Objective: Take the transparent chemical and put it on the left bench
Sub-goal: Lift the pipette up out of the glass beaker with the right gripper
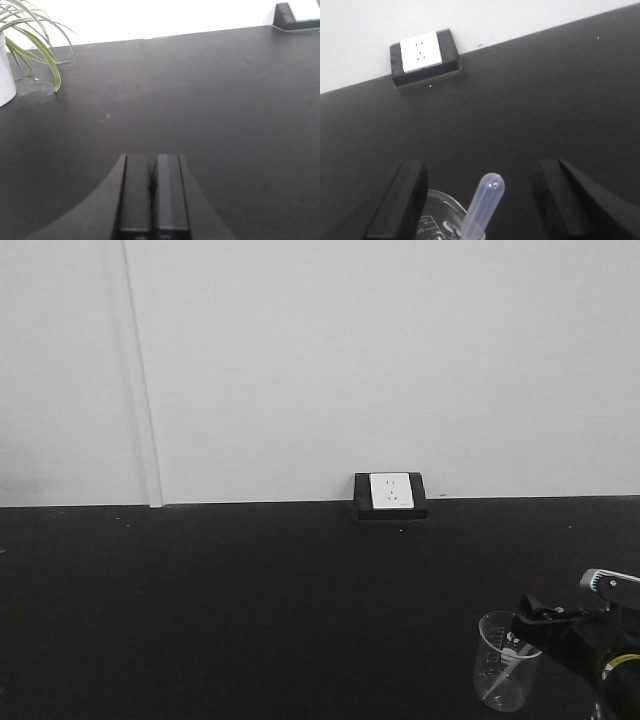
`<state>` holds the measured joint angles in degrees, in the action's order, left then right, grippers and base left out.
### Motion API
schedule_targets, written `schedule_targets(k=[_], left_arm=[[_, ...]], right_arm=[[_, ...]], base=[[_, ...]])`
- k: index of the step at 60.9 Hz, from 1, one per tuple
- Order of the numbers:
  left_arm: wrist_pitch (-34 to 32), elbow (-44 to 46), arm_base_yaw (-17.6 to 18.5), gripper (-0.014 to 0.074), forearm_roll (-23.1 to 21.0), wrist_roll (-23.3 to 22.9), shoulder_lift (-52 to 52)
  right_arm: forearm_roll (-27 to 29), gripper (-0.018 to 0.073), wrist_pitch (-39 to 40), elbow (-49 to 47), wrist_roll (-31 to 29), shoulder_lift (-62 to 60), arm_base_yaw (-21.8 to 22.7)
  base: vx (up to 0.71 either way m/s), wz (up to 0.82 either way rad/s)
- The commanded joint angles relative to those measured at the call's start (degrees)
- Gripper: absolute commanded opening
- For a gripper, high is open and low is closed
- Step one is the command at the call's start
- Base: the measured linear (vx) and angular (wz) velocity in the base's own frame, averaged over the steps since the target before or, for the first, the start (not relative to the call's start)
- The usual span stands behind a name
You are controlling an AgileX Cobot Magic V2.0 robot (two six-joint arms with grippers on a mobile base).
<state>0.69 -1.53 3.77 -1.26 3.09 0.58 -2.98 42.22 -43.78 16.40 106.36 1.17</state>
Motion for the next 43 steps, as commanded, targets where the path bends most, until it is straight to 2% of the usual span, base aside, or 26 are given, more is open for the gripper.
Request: schedule_targets(k=[1,15,32,43], left_arm=[[-4.49,-0.93,0.1,-0.0003,-0.04,-0.45,1.1],[-4.49,-0.93,0.1,-0.0003,-0.04,-0.45,1.1],[-4.49,-0.93,0.1,-0.0003,-0.04,-0.45,1.1],[-4.49,-0.93,0.1,-0.0003,-0.04,-0.45,1.1]], right_arm=[[-0.61,0.0485,4.47,-2.22,0.34,-1.63,0.18],[-0.89,0.0293,0.78,-2.22,1.67,-2.02,0.0],[-6.46,-0.0014,0.25,-2.02,1.22,-9.19,0.0],[-13.53,-0.0007,-5.35,-2.02,1.27,-19.41,-0.06]], base=[[0.0,0.0],[0.0,0.0],[0.0,0.0],[0.0,0.0]])
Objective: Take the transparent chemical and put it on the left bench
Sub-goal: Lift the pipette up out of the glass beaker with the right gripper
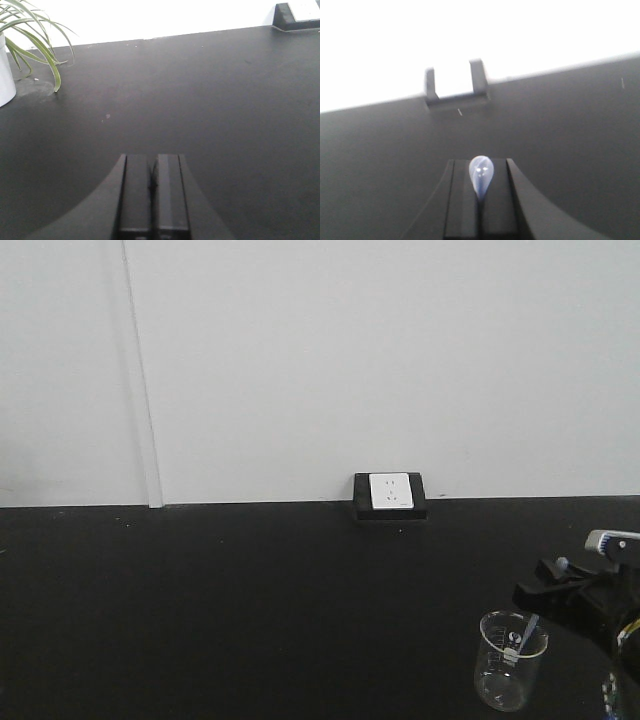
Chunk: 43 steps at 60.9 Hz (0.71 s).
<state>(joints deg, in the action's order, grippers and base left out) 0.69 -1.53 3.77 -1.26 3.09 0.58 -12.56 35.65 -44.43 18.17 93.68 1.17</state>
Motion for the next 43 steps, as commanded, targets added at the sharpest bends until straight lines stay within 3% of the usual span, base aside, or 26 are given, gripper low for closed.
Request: schedule_targets(k=[1,8,14,24,43], left_arm=[[-4.49,-0.93,0.1,-0.0003,-0.04,-0.45,1.1],[-4.49,-0.93,0.1,-0.0003,-0.04,-0.45,1.1],[-4.49,-0.93,0.1,-0.0003,-0.04,-0.45,1.1],[-4.49,-0.93,0.1,-0.0003,-0.04,-0.45,1.1],[-4.49,-0.93,0.1,-0.0003,-0.04,-0.45,1.1]], right_arm=[[-4.88,-0.0007,-0.28,-1.38,-0.5,-8.31,-0.17],[-12.3,-0.0005,-9.12,-0.89,-0.5,-16.36,-1.92],[-15.83,-0.0004,-11.1,2.98,-0.09,-24.01,-5.01],[-15.59,-0.0003,-11.0,14.39,-0.15,-36.68,-10.37],[-13.48,-0.0003,-17.06,27.66,-0.15,-55.05,-10.85]], base=[[0.0,0.0],[0.0,0.0],[0.0,0.0],[0.0,0.0],[0.0,0.0]])
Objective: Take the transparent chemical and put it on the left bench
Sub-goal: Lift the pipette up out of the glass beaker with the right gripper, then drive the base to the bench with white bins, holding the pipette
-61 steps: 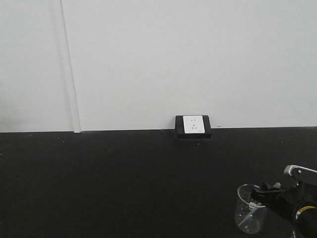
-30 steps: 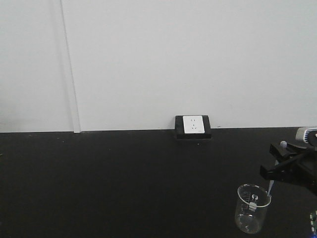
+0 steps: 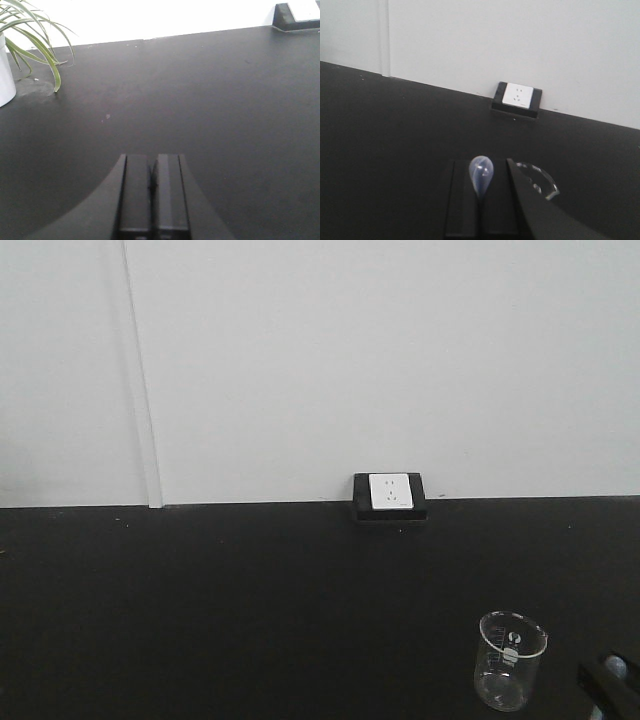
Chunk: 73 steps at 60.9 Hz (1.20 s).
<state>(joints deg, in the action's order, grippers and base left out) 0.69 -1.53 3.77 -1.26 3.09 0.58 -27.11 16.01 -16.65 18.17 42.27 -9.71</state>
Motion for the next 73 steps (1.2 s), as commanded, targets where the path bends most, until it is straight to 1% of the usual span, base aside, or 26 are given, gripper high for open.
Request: schedule_targets(k=[1,16,73], left_arm=[[-4.49,-0.93,0.1,-0.0003,-0.04,-0.45,1.1],[-4.49,-0.93,0.1,-0.0003,-0.04,-0.45,1.1],[-4.49,-0.93,0.1,-0.0003,-0.04,-0.45,1.1]], right_arm=[[1.07,-0.0003,2.29,0.28,-0.15,-4.59,0.03],[1.35,-0.0003,-2.03,1.02,-0.15,-10.34,0.03],[1.3,-0.0003,-2.3,1.02,-0.15,-10.47,0.03]], base=[[0.0,0.0],[0.0,0.0],[-0.02,0.0]])
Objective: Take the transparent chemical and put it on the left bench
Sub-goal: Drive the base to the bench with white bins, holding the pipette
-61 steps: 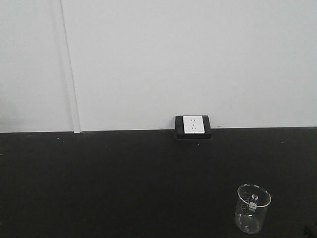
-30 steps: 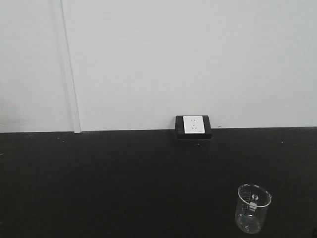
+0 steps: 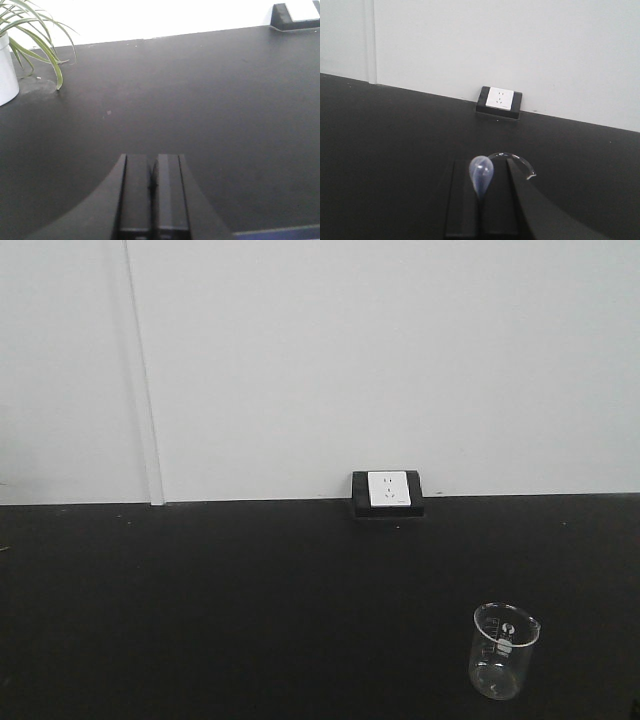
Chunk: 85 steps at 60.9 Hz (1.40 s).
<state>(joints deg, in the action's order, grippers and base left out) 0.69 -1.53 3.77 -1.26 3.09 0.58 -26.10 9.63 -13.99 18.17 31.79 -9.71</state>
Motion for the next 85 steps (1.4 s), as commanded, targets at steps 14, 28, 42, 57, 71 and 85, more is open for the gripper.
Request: schedule_targets(k=[14,28,42,57,71,85], left_arm=[[-4.49,-0.93,0.1,-0.0003,-0.04,-0.45,1.1],[-4.49,-0.93,0.1,-0.0003,-0.04,-0.45,1.1],[-4.49,-0.93,0.1,-0.0003,-0.04,-0.45,1.1],[-4.49,-0.93,0.1,-0.0003,-0.04,-0.45,1.1],[-4.49,-0.93,0.1,-0.0003,-0.04,-0.45,1.1],[-4.49,-0.93,0.1,-0.0003,-0.04,-0.45,1.1]], right_arm=[[0.29,-0.0003,4.08,-1.64,-0.15,0.01,0.03],[0.29,-0.0003,4.08,-1.64,-0.15,0.01,0.03],[0.29,-0.0003,4.08,-1.64,-0.15,0.01,0.03],[0.29,-0.0003,4.08,-1.64,-0.15,0.01,0.03],[0.29,-0.0003,4.32,-1.64,-0.15,0.01,0.03],[0.29,-0.0003,4.32,-1.64,-0.15,0.01,0.03]], base=[[-0.14,-0.04],[-0.24,-0.04],[-0.3,0.03],[-0.36,0.01],[-0.38,0.05],[-0.34,0.14]])
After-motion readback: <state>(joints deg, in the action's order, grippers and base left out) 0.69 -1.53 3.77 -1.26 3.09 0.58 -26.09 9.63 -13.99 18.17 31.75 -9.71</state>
